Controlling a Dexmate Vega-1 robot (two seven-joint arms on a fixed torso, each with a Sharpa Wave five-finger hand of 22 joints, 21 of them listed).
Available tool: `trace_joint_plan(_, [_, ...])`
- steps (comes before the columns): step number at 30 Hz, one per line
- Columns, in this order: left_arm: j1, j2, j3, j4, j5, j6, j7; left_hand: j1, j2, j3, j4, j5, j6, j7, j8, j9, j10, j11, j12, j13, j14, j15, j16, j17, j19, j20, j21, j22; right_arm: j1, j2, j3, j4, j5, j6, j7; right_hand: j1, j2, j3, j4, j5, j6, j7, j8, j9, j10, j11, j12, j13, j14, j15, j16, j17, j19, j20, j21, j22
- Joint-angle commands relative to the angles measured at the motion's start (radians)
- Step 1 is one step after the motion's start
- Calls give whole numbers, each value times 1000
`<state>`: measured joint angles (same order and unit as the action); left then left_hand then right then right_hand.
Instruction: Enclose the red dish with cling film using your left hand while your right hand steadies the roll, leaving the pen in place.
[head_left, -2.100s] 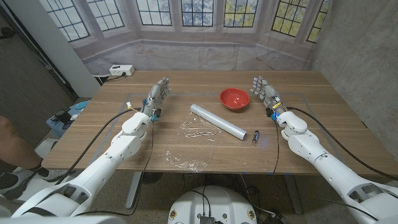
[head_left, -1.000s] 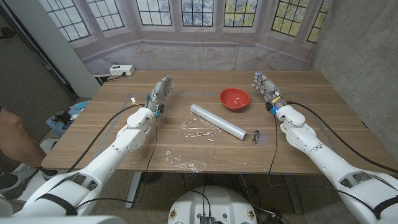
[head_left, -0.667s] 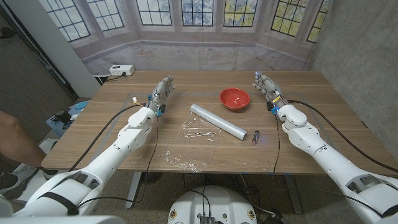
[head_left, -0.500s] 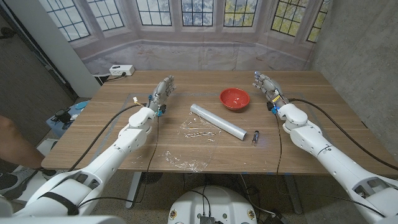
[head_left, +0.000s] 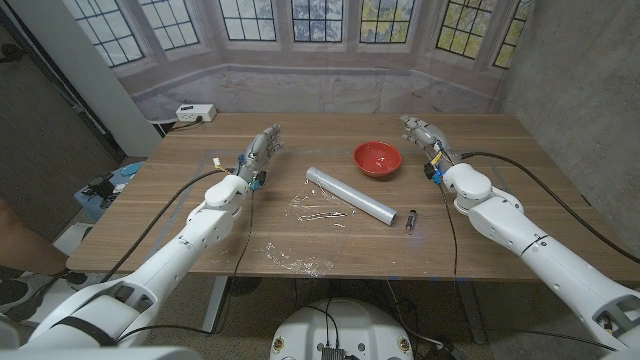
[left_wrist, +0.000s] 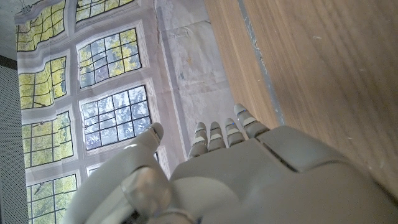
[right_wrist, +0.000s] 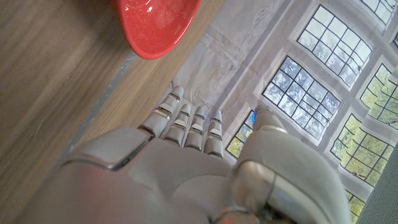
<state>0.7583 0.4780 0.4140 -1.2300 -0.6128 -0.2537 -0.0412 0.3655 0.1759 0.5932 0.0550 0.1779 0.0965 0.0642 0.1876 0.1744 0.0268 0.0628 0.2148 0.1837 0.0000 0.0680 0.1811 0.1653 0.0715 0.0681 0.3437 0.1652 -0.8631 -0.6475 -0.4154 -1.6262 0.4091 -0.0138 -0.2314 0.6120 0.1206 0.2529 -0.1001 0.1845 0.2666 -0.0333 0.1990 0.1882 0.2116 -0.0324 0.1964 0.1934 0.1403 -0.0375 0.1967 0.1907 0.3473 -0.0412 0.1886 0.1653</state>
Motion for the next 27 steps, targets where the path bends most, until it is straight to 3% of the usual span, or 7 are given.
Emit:
trace_joint_plan(1, [11, 17, -9, -5, -13, -4, -22, 13, 2, 8, -3, 1, 7, 1, -2, 3, -2, 4, -2, 4, -2, 11, -1, 3, 8, -1, -4, 5, -39, -53, -16, -204, -70, -163, -87, 19, -1, 5, -13, -2, 12, 15, 7, 3, 11, 7, 3, 3, 14, -17, 10, -1, -1, -3, 4, 4])
trace_joint_plan(11, [9, 22, -11, 6, -17, -8, -39, 18, 3, 15, -10, 2, 7, 1, -3, 3, -1, 5, -3, 4, -1, 12, -2, 3, 10, 0, -9, 5, -63, -87, -11, -315, -94, -278, -120, 36, -13, 5, -34, -6, 16, 20, 5, 2, 18, 5, 2, 0, 21, -20, 10, -3, -41, 24, -9, 4])
trace_joint_plan(21, [2, 21, -7, 20, -16, -14, -53, 23, 4, 20, -16, 3, 7, 1, -3, 4, 1, 4, -3, 4, 0, 12, -2, 3, 13, -3, -12, 5, -76, -130, -17, -420, -118, -408, -133, 56, -24, 7, -52, -5, 12, 21, 1, 1, 14, 5, -1, -1, 22, -20, 7, -5, -52, 15, -9, 4])
trace_joint_plan(27, [3, 21, -7, 20, -17, -13, -55, 26, 5, 23, -20, 3, 12, 1, -1, 4, 4, 7, -3, 5, 1, 14, -2, 3, 15, -3, -15, 6, -44, -160, -65, -494, -173, -553, -136, 71, -30, 10, -61, -3, 11, 28, 0, 0, 15, 5, -2, -2, 22, -16, 5, -7, -61, 18, -10, 3])
